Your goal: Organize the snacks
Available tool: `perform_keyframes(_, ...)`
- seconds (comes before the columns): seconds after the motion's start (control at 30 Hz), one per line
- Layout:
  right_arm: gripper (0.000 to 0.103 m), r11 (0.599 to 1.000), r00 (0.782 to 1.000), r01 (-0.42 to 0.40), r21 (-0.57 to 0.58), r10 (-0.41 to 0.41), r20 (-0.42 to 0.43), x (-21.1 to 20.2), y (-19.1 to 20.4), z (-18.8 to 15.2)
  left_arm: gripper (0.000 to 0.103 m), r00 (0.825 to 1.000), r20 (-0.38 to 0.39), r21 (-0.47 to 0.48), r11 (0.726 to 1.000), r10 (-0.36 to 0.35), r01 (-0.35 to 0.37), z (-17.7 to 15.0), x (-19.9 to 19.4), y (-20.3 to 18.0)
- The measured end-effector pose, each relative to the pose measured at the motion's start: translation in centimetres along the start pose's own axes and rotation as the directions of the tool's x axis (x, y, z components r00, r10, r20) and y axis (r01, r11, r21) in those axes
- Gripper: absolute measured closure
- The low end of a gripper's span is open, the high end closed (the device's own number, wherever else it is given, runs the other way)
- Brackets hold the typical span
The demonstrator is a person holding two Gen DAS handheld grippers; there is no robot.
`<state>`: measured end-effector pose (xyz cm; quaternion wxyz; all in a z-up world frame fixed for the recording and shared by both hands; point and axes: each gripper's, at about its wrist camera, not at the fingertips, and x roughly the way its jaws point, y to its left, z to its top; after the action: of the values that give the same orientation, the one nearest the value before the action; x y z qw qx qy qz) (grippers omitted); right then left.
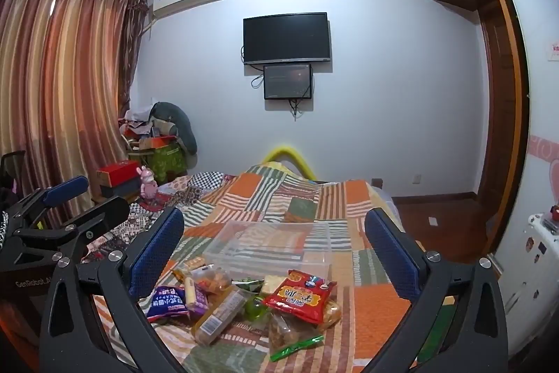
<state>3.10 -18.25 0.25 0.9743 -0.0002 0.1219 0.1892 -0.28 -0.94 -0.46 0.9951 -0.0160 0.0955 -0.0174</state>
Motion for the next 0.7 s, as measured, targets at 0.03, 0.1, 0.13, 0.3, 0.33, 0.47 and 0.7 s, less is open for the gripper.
perform_keyframes(0.03, 0.000, 1.000, 1.000, 0.002, -0.001, -0.002, 0.000, -0.02, -0.02, 0.07, 0.000, 1.000, 0.000, -0.005, 1.000, 0.001, -0.001, 0.17, -0.10, 0.21)
perform_keyframes(0.1, 0.000, 1.000, 1.000, 0.001, -0.006, -0.001, 0.001, 0.10, 0.07, -0.15, 0.000, 1.000, -0.004, -0.011, 1.000, 0.004, -0.004, 0.15, -0.01, 0.25)
perform_keyframes(0.13, 0.000, 1.000, 1.000, 0.002, -0.006, -0.002, 0.001, 0.13, 0.05, -0.19, 0.000, 1.000, -0.005, -0.014, 1.000, 0.005, -0.005, 0.10, 0.10, 0.52)
perform_keyframes(0.3, 0.000, 1.000, 1.000, 0.004, 0.000, -0.004, -0.004, 0.23, -0.07, -0.34, 0.000, 1.000, -0.013, -0.021, 1.000, 0.010, -0.010, 0.11, 0.33, 0.65)
perform_keyframes(0.33, 0.000, 1.000, 1.000, 0.006, 0.000, -0.006, -0.004, 0.19, 0.09, -0.32, 0.000, 1.000, -0.015, -0.022, 1.000, 0.011, -0.012, 0.09, 0.41, 0.62)
perform_keyframes(0.47, 0.000, 1.000, 1.000, 0.005, 0.000, -0.005, -0.003, 0.10, 0.07, -0.33, 0.000, 1.000, -0.021, -0.022, 1.000, 0.014, -0.015, -0.02, 0.67, 0.44)
perform_keyframes(0.7, 0.000, 1.000, 1.000, 0.004, 0.003, -0.004, 0.002, -0.25, 0.13, -0.06, 0.000, 1.000, -0.021, -0.022, 1.000, 0.016, -0.017, 0.13, 0.68, 0.46)
